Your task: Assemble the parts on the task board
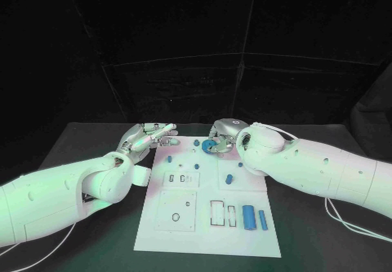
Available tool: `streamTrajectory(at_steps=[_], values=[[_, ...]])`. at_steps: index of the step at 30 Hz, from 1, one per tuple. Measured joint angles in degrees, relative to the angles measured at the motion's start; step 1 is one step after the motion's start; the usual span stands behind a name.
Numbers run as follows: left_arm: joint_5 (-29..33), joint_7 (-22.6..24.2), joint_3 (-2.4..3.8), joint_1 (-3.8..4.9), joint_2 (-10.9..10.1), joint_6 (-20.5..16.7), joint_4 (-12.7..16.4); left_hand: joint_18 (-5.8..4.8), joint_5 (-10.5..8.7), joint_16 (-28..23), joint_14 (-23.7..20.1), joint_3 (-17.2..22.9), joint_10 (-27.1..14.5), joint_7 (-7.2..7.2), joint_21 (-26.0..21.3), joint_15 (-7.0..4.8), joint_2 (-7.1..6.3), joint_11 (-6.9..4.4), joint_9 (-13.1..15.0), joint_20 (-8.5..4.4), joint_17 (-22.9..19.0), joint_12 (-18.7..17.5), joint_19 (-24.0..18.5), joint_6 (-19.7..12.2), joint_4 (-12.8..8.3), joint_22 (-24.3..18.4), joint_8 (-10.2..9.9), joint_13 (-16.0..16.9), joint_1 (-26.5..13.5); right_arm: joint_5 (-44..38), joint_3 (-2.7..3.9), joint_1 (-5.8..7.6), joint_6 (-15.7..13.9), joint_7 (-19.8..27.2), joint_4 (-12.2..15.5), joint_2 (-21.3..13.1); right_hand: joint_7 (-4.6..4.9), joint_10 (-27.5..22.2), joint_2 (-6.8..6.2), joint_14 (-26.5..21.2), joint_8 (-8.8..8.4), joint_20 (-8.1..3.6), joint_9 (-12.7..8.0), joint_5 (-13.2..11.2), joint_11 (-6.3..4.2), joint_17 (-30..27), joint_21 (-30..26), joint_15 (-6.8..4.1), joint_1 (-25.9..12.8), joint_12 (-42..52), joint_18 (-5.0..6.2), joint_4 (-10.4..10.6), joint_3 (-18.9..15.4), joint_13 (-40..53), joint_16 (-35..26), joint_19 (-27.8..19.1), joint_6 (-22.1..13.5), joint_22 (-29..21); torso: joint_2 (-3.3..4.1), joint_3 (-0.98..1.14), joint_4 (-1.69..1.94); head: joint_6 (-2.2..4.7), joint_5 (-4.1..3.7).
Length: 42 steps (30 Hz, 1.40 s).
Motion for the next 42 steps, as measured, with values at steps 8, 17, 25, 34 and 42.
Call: streamTrajectory(at_steps=[8, 17, 25, 34, 42], values=[[0.0, 0.0, 0.00, 0.00, 0.0, 0.0, -0.1, 0.00, 0.00, -0.2, 0.0, 0.0, 0.0, 0.00, 0.0, 0.00, 0.00, 0.00, 0.0, 0.00, 0.1, -0.2, 0.0, 0.0, 0.0, -0.1, 0.0, 0.0, 0.0, -0.2, 0.00, 0.02, -2.9, 0.0, 2.2, 0.2, 0.00, 0.2, -0.16, 0.0, -0.03, -0.21, 0.1, 0.0, -0.21, 0.0, 0.0, 0.00, -0.2, 0.2, 0.00, -0.1, 0.6, 0.0, 0.0, -0.2, 0.0, 0.0, 0.00, -0.03, -0.02, -0.03, 0.12], [0.0, 0.0, 0.00, 0.00, 0.0, 0.0, -0.3, 0.00, 0.00, -0.2, 0.0, 0.0, 0.0, 0.00, 0.0, 0.00, 0.00, 0.00, 0.0, 0.00, 0.0, -0.2, 0.0, 0.0, 0.0, -0.1, 0.0, 0.0, 0.0, -0.1, -0.01, -0.02, -3.1, 0.0, 1.3, 2.7, -0.02, 0.2, -0.38, 0.0, -0.08, -0.21, 0.1, -1.2, -0.20, 0.0, 0.0, 0.00, -0.4, 0.2, 0.00, -0.2, 1.0, 0.0, 0.0, -0.2, 0.0, 0.0, 0.00, -0.05, -0.03, -0.19, 0.27], [0.0, 0.0, 0.00, 0.00, 0.4, 0.0, -0.6, 0.00, 0.00, -0.2, 0.0, 0.0, 0.0, 0.00, 0.0, 0.00, 0.00, 0.00, 0.0, 0.00, 0.0, -0.2, 0.0, 0.0, 0.0, -0.1, 0.0, 0.0, 0.0, 0.1, -0.04, -0.79, -1.7, 0.0, -1.5, 5.3, -0.20, 0.2, -0.53, 0.0, -0.24, -0.21, 0.1, -1.7, -0.20, 0.0, 0.0, 0.00, -0.5, 0.2, 0.00, -0.2, 1.3, 0.0, 0.0, -0.2, 0.2, 0.0, 0.02, -0.01, -0.03, -0.30, 0.40], [0.0, 0.0, 0.00, 0.00, 0.6, 0.0, -0.8, 0.00, 0.00, -0.2, 0.0, 0.2, 0.0, 0.00, -0.2, 0.00, 0.00, 0.00, 0.0, 0.00, 0.0, -0.2, 0.0, 0.0, -0.2, -0.1, 0.0, 0.0, 0.0, 0.1, -0.05, -0.98, -0.4, 0.0, -3.9, 6.9, -0.24, 0.2, -0.98, 0.0, -0.46, -0.21, 0.0, -2.7, -0.20, 0.0, 0.0, 0.00, -0.6, 0.2, 0.00, -0.4, 1.5, 0.0, 0.0, -0.2, 0.2, 0.0, 0.03, 0.01, -0.07, -0.48, 0.43], [0.0, 0.0, 0.00, 0.00, 0.7, 0.0, -0.8, 0.00, 0.00, -0.2, 0.0, 0.2, 0.0, 0.00, -0.2, 0.00, 0.00, 0.00, 0.0, 0.00, 0.1, -0.2, 0.0, 0.0, -0.2, 0.0, 0.0, 0.0, 0.0, 0.0, -0.04, -0.98, 0.6, 0.2, -5.3, 7.7, 0.33, -0.3, -1.45, 0.0, -1.47, -0.21, -0.1, -5.1, 0.32, 0.0, 0.0, 0.01, -1.0, -0.9, 0.00, -0.6, 1.7, -0.1, 0.2, -0.2, -1.7, 0.0, 0.02, 0.01, -0.10, -0.57, 0.38]])
